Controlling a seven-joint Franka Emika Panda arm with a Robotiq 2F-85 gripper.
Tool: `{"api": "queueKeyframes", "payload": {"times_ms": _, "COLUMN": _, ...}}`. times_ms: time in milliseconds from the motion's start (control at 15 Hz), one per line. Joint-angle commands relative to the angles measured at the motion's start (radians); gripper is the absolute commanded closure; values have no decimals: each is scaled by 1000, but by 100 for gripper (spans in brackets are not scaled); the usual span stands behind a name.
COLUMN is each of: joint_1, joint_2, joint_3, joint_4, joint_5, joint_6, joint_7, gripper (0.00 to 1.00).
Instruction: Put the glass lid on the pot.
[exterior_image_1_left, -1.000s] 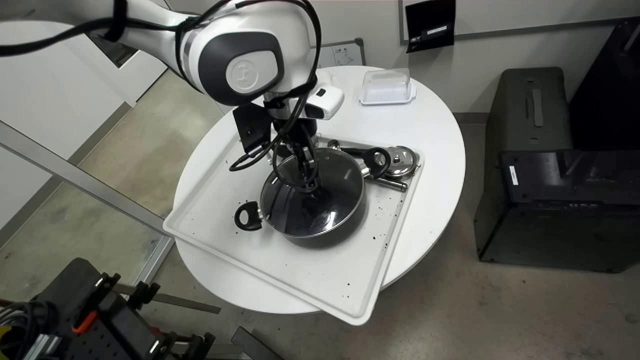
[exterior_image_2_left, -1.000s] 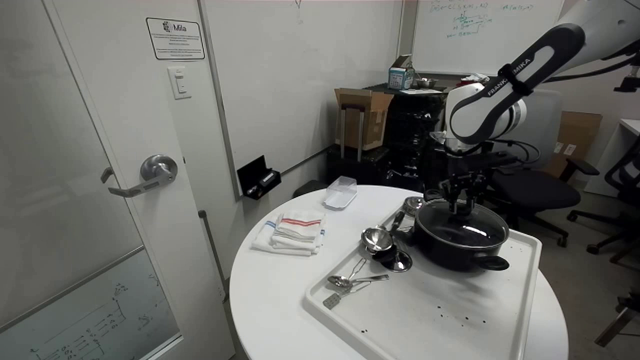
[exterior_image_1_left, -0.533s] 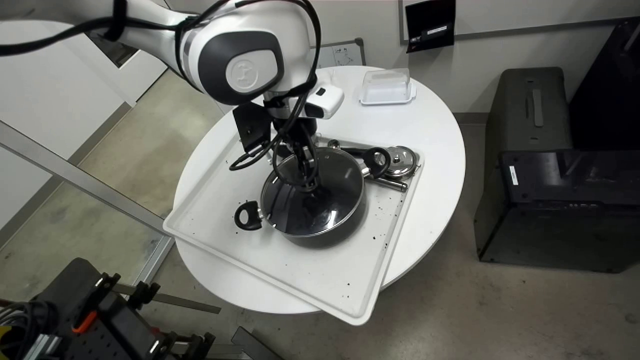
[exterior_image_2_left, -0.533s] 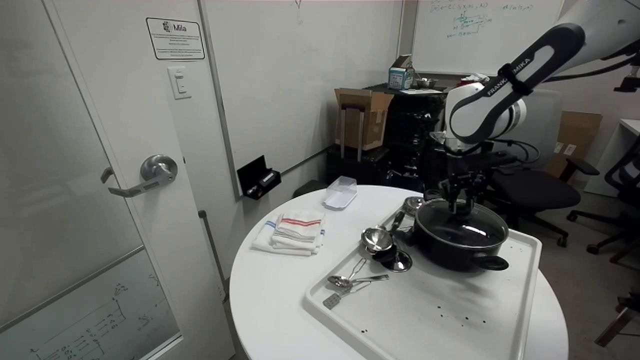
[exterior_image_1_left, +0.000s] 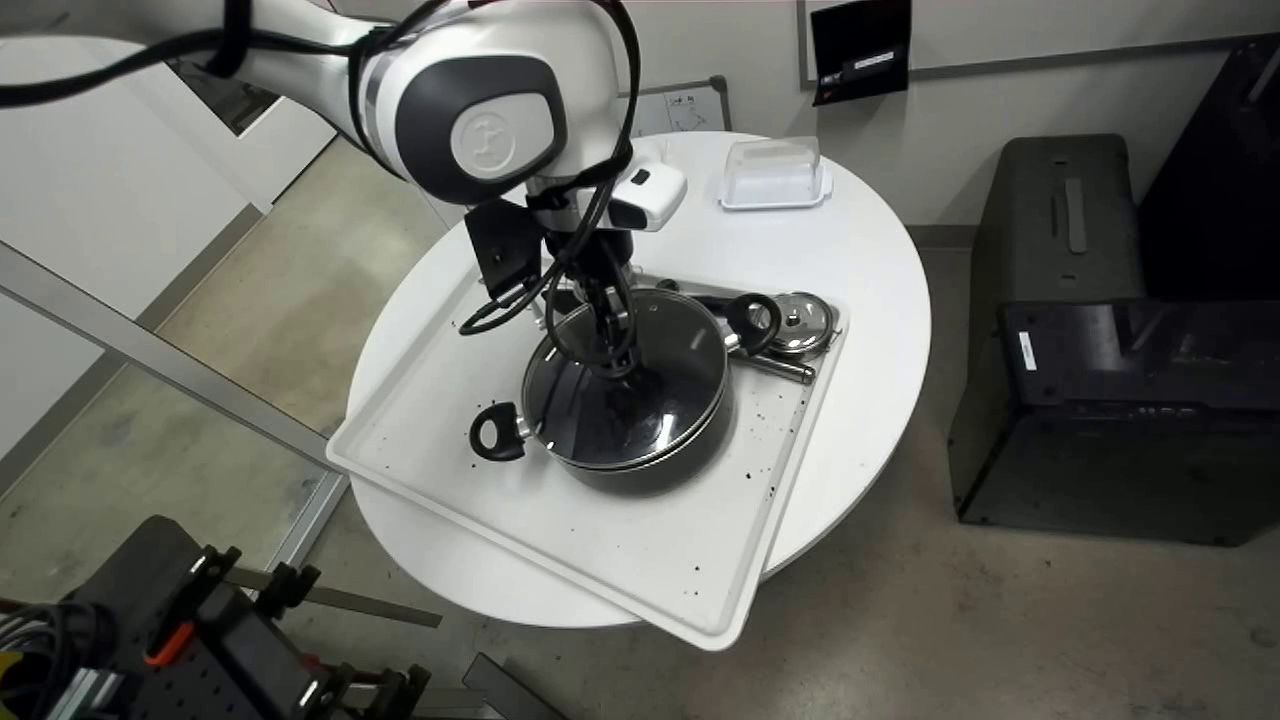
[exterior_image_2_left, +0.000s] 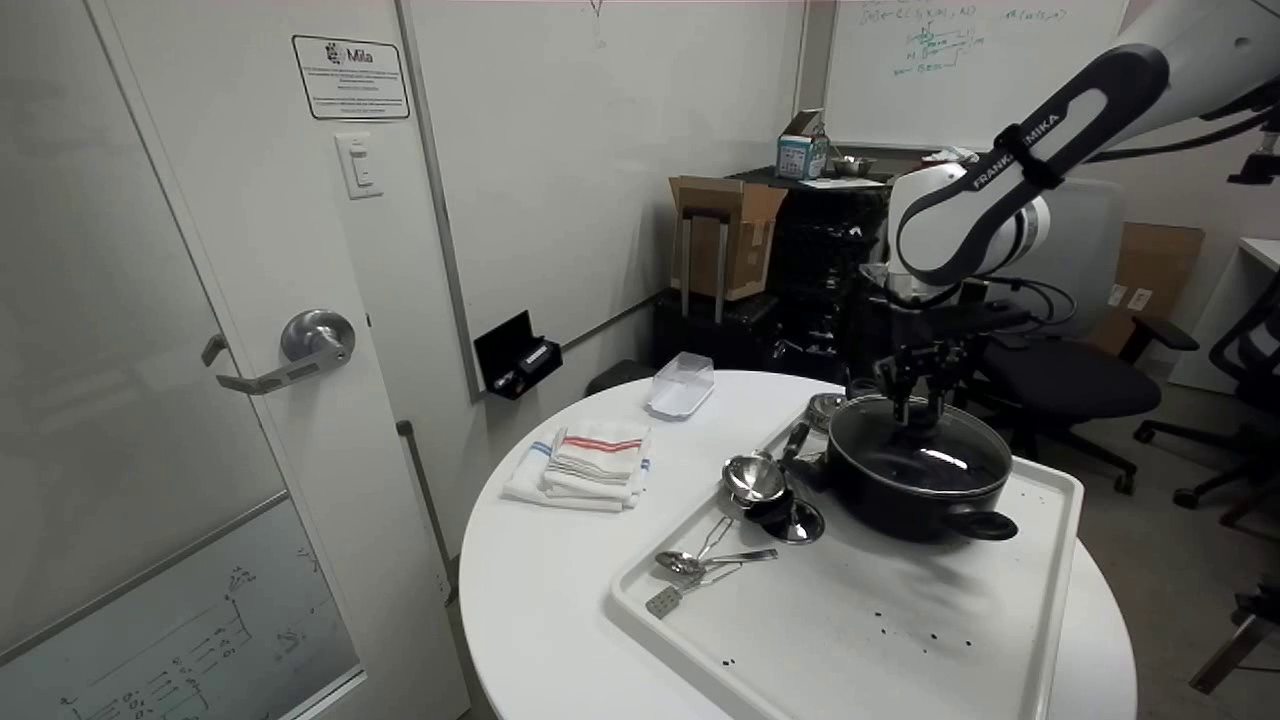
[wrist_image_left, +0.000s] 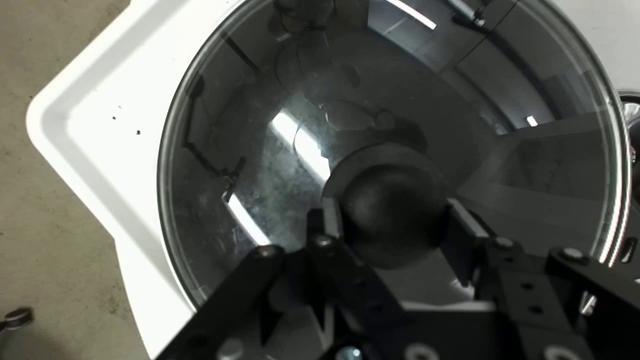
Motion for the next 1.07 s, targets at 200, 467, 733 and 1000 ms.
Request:
{"api": "queueKeyframes", "payload": {"times_ms": 200, "joint_1": -1, "joint_2": 12, "joint_3": 5, "joint_4": 38, "joint_5": 28, "joint_6": -33, "joint_7": -5, "gripper": 75}}
{"api": "queueKeyframes", "payload": {"times_ms": 467, "joint_1": -18, "joint_2": 21, "joint_3": 18, "joint_4": 47, "joint_5": 47, "joint_6": -50, "joint_7": -17, "gripper": 75}}
{"api": "queueKeyframes", "payload": {"times_ms": 733, "joint_1": -39, "joint_2": 32, "joint_3": 30, "joint_4": 61, "joint_5": 82, "joint_6": -68, "joint_7": -33, "gripper": 75}}
{"api": "queueKeyframes", "payload": {"times_ms": 1000, "joint_1": -53, "joint_2": 38, "joint_3": 33, "joint_4": 71, "joint_5": 107, "joint_6": -87, "joint_7": -36, "gripper": 75}}
